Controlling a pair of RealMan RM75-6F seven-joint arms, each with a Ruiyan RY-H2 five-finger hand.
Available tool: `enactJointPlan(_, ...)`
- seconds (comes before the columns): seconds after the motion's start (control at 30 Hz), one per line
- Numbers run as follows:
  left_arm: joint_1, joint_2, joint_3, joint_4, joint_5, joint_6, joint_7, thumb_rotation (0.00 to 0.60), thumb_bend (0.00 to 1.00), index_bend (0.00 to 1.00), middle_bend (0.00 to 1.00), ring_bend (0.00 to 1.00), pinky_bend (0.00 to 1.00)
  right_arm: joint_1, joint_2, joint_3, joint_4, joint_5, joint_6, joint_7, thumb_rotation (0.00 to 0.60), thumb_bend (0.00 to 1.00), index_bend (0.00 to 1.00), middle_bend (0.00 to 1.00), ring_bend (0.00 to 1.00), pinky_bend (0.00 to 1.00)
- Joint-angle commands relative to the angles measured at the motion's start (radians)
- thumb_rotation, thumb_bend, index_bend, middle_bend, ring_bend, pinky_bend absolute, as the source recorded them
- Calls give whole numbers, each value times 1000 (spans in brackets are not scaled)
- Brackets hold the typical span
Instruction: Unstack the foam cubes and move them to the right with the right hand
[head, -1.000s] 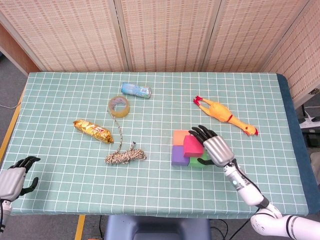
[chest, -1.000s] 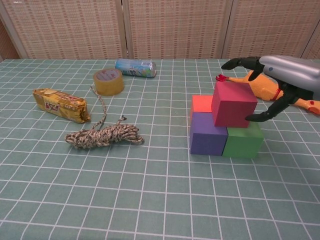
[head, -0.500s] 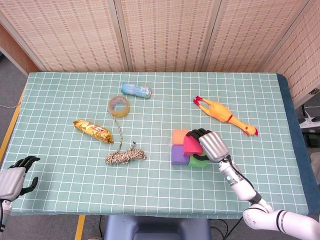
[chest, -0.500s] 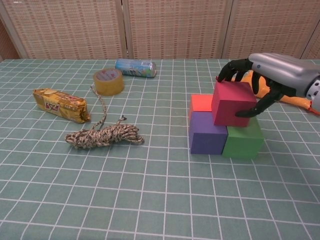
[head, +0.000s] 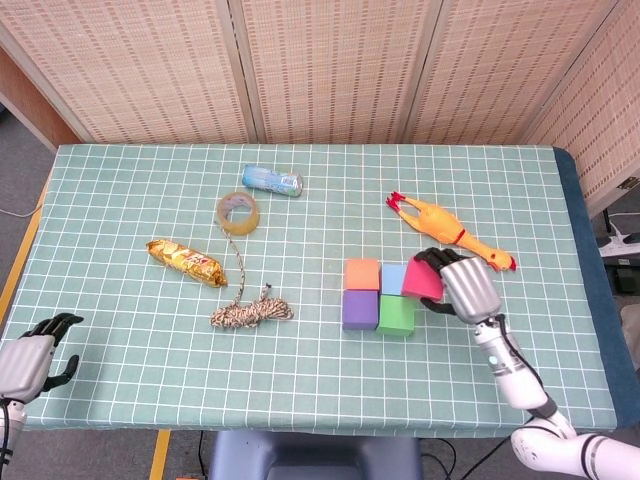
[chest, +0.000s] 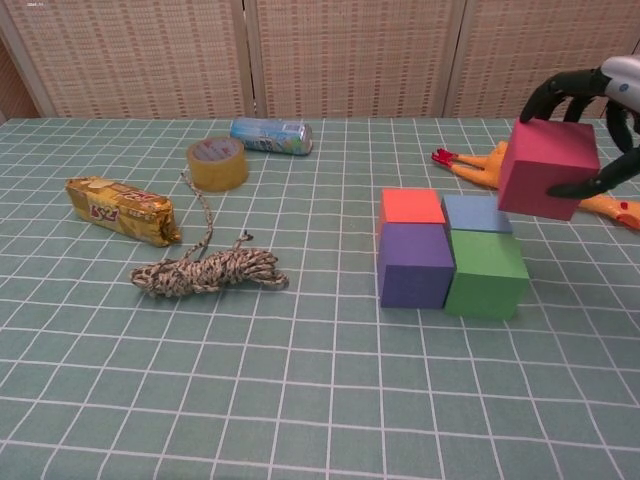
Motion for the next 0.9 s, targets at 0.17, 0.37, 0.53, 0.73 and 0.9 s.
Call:
enactJointPlan(0.17,-4,-7,3,-4,2,-6,18,600,462,213,169,190,369,-73,61,-27,17,109,-12,-71,600,109,476,485,465,694)
enactJointPlan(0.37,-5,-8,5,-3,5,-8,16,600,462,213,169,190,369,-105,76,-47,79,202,-75,-94,600,109,442,483,439,686)
enactJointPlan(0.53,-5,-8,4,-2,2,-8,14,600,462,213,169,190,370,-102,94,-62,109,232,-159,-62,600,109,305,353,296,596)
enactJointPlan(0.73,-5,-9,6,-2,4,-9,15,600,463,213,169,190,370,-104,122,-86,86,195,-182,-22,600,108,115,195,125,448)
enactJointPlan(0.9,-4,-7,4,-2,1,-6,12,600,462,213,169,190,370,-105,158,-86,27,196,-190,-20,600,103,0,58,2,268)
